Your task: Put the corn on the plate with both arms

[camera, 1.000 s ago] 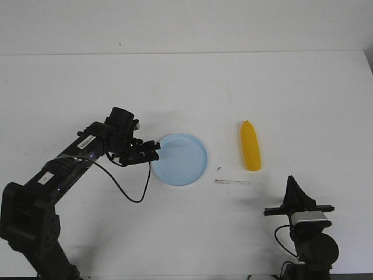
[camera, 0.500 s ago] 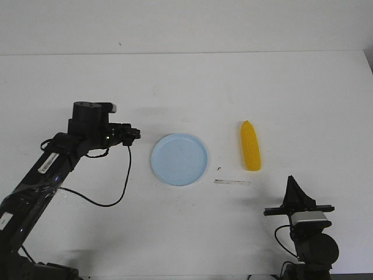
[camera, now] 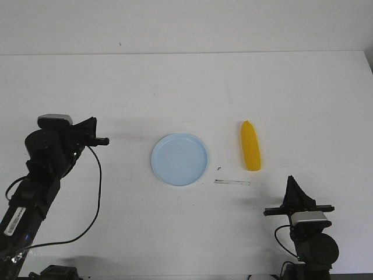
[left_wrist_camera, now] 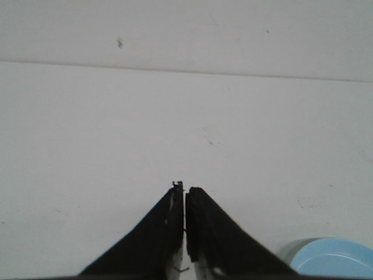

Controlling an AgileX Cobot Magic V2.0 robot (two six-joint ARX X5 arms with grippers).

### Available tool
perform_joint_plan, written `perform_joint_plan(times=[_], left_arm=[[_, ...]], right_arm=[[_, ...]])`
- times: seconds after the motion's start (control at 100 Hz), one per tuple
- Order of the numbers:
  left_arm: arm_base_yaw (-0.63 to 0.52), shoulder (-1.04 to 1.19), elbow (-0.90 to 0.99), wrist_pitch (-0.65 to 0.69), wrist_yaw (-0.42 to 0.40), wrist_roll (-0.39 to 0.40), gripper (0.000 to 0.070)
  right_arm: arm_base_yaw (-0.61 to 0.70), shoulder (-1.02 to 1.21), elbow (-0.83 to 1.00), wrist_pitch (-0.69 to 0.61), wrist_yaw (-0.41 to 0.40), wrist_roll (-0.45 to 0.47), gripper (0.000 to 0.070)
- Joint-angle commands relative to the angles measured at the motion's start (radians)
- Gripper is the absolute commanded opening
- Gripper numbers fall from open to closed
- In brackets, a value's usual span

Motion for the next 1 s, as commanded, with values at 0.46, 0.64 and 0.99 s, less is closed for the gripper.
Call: perform_joint_plan(times=[0.46,0.64,0.99], left_arm=[[0.071,-0.460,-0.325,0.021,-0.055,0.119,0.0000],[0.069,-0.593,-0.418,0.025,-0.056,0.119,0.0000],[0.069,-0.779,-0.527,0.024,-0.057,0.119,0.0001]], right_arm=[[0.001,0.002,-0.001,0.012,0.000,0.010,0.0015],[0.001,0.002,-0.001,0.012,0.000,0.010,0.0015],[0.001,0.002,-0.001,0.012,0.000,0.010,0.0015]])
